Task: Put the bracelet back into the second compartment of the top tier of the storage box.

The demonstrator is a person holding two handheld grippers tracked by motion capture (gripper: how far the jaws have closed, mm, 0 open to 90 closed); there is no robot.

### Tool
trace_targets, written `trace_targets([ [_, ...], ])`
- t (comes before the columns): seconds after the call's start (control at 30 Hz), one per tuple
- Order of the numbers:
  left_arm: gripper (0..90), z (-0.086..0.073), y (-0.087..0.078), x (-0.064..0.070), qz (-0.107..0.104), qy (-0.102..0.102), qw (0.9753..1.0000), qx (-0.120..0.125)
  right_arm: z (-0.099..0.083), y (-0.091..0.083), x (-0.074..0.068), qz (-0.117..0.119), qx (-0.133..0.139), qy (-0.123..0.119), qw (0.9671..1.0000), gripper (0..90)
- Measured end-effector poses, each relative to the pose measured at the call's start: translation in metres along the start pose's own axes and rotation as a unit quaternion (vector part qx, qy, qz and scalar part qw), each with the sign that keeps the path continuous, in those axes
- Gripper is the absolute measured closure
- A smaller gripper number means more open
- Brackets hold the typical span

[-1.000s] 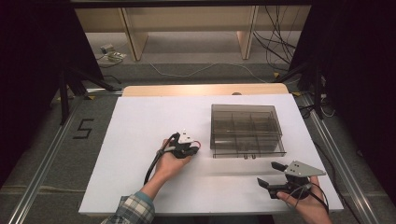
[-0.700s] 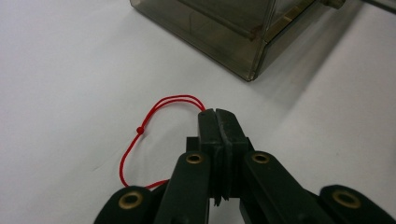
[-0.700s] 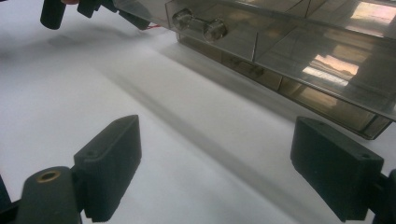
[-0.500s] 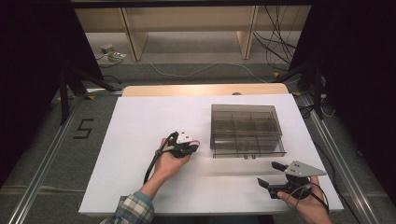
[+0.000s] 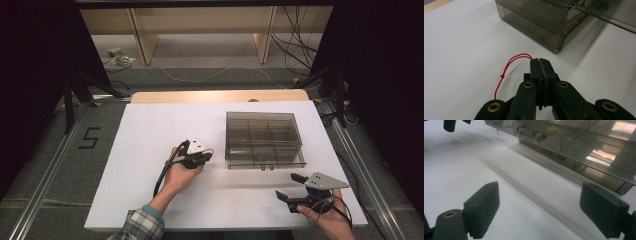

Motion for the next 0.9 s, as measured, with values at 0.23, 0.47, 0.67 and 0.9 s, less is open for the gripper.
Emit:
trace_targets([
  [0.23,90.0,0.002,-0.003,0.000,0.001,0.002,1.0000,0.008,0.000,0.000,0.000,0.000,0.000,0.000,1.0000,17.2],
  [0.47,90.0,0.005,-0.008,0.001,0.003,0.003,0.9999,0.015,0.000,0.000,0.000,0.000,0.000,0.001,1.0000,17.2],
  [0.67,90.0,0.008,-0.011,0.004,0.002,0.004,0.9997,0.023,0.000,0.000,0.000,0.000,0.000,0.000,1.0000,17.2],
  [0.9,90.0,0.010,-0.015,0.005,0.002,0.007,0.9996,0.027,0.000,0.000,0.000,0.001,0.000,0.001,1.0000,17.2],
])
Point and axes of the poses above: each handheld gripper's, and its own axes: y roughly forward along the jaws, z roughly out of its top, x roughly to its right, the point moved 6 cm from there along y, roughly forward along the jaws, and after that the axes turned 6 degrees about -x, right-handed, at the moved point
